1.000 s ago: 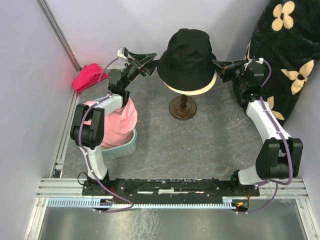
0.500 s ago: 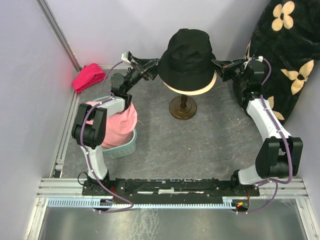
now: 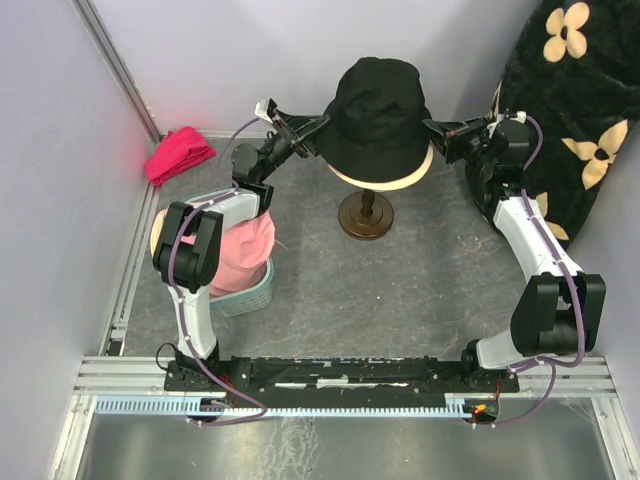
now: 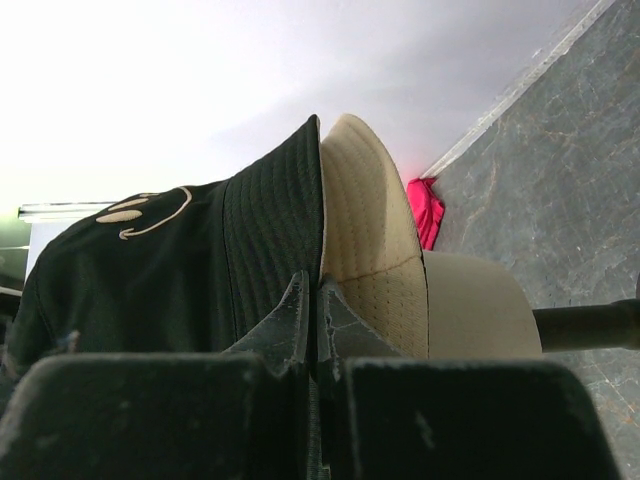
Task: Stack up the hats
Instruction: Stack the hat on the hat.
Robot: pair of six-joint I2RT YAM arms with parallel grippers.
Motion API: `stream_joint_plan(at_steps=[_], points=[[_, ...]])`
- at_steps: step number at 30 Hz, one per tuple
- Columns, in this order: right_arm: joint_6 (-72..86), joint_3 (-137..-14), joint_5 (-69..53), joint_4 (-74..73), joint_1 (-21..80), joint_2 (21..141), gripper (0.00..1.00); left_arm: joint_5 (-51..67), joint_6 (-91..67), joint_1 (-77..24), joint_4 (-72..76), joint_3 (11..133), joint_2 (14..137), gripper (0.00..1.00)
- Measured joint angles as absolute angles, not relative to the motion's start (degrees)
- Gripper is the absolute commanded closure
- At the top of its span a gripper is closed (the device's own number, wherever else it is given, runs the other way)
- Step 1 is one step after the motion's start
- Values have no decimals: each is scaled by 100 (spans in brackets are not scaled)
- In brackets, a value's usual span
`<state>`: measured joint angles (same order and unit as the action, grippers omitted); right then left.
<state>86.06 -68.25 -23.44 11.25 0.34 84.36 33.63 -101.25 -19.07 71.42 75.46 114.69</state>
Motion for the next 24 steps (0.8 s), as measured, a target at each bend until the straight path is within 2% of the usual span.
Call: stream_joint_plan(at_steps=[9,19,24], points=[[8602,-6849,-2370,1107,30,8449,97,3334,-10392,-1909,7391,7682,11504,60],[8604,-6932,-2418,1068,30,8525,98,3297,-10525,-1909,7564,7725,11649,97],[8637,-6930,-2423,1090,12,8532,98,3120,-10541,-1911,7714,7636,11664,97]])
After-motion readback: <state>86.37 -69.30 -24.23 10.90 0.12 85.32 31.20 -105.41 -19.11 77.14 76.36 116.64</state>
